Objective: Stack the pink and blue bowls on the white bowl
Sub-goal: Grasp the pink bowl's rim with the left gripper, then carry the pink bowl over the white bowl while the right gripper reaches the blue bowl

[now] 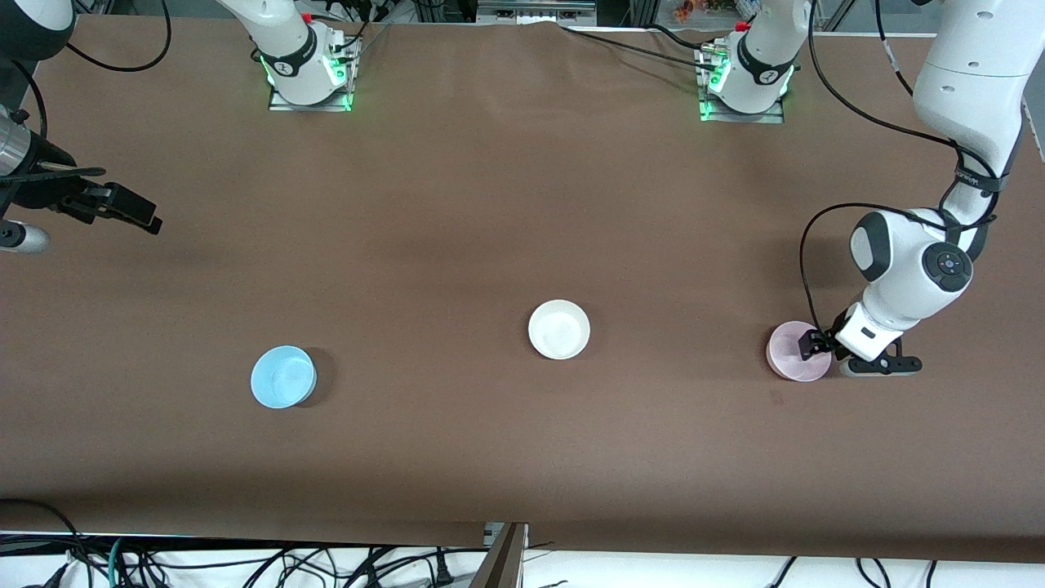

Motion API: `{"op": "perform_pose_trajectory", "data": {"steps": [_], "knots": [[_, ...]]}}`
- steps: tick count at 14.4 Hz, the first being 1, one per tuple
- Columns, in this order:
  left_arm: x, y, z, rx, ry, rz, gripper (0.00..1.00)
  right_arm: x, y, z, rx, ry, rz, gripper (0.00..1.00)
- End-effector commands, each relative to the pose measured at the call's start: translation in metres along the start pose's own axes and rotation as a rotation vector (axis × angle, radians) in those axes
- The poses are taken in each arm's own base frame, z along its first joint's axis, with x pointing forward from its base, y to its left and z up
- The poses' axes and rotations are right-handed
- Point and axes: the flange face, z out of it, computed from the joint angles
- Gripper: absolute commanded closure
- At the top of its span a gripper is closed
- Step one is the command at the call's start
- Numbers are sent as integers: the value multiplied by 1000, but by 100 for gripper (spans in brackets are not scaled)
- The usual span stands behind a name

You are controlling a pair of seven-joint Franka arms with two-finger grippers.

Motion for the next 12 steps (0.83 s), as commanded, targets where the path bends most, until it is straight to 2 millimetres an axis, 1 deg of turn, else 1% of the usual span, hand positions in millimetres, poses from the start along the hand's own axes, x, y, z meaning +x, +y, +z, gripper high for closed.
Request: {"op": "perform_pose_trajectory", "data": {"steps": [1, 2, 3, 4, 9, 11, 12], "knots": [[-2, -1, -24, 2, -5, -3, 66, 1, 1, -6, -1, 6, 10, 0], [-1, -1, -28, 3, -10, -1, 82, 2, 1, -6, 0, 8, 10, 0], [-3, 0, -26, 2, -19, 2, 95, 1, 1, -6, -2, 7, 9, 0], [-5, 0, -21, 1, -27, 5, 100, 1, 1, -6, -1, 3, 13, 0], [-6, 0, -19, 1, -32, 1, 100, 2, 0, -7, 3, 10, 14, 0], [-2, 3, -26, -1, -18, -12, 100, 1, -1, -6, 3, 9, 8, 0], [2, 5, -33, -1, -5, -21, 100, 2, 0, -7, 3, 10, 5, 0]]}}
